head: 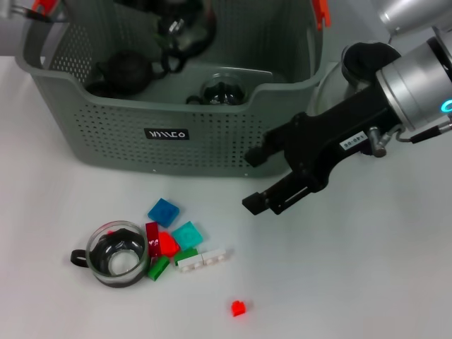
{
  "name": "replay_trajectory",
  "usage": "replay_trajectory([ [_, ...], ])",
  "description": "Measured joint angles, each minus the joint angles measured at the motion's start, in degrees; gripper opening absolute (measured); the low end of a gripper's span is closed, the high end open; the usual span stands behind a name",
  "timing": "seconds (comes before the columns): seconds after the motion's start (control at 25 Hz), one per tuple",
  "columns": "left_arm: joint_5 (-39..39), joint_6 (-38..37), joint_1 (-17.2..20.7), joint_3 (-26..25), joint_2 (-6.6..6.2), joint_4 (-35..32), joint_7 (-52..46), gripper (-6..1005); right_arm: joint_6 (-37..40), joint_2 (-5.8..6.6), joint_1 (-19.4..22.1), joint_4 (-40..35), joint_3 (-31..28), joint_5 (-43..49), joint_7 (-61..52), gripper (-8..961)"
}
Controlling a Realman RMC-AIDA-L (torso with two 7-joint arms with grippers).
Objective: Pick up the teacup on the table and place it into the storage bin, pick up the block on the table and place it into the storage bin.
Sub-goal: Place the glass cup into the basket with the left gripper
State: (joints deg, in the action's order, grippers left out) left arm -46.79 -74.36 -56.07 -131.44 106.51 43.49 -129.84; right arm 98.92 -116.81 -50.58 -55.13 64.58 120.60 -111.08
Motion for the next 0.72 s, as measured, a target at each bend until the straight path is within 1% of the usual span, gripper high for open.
replay_trajectory([
  [0.04,0.63,2.18,-0.13,2.0,0.84,-0.02,-0.3,65,0.05,0.13,0.04,0.03,-0.05,0.0,-0.19,900],
  [0.12,1.98,4.53,-0.35,3.92,1.86,-0.04,-0.84,65,0.16,0.22,0.13,0.03,-0.14,0.01,-0.34,900],
  [0.28,5.98,6.55,-1.01,5.45,4.04,0.31,-1.31,65,0.21,0.06,0.16,0.1,0.06,0.06,-0.45,900],
  [0.44,9.04,7.37,-1.72,5.69,5.47,0.54,-1.34,65,0.13,-0.11,0.21,0.44,-0.06,0.08,-0.24,899],
  [0.64,12.46,9.3,-2.15,5.76,6.84,0.55,-1.43,65,-0.04,-0.2,0.23,1.6,-0.15,0.08,0.05,899],
  [0.72,14.38,9.85,-2.52,5.84,7.72,0.55,-1.45,66,-0.07,-0.25,0.27,1.85,0.03,0.08,0.09,899],
])
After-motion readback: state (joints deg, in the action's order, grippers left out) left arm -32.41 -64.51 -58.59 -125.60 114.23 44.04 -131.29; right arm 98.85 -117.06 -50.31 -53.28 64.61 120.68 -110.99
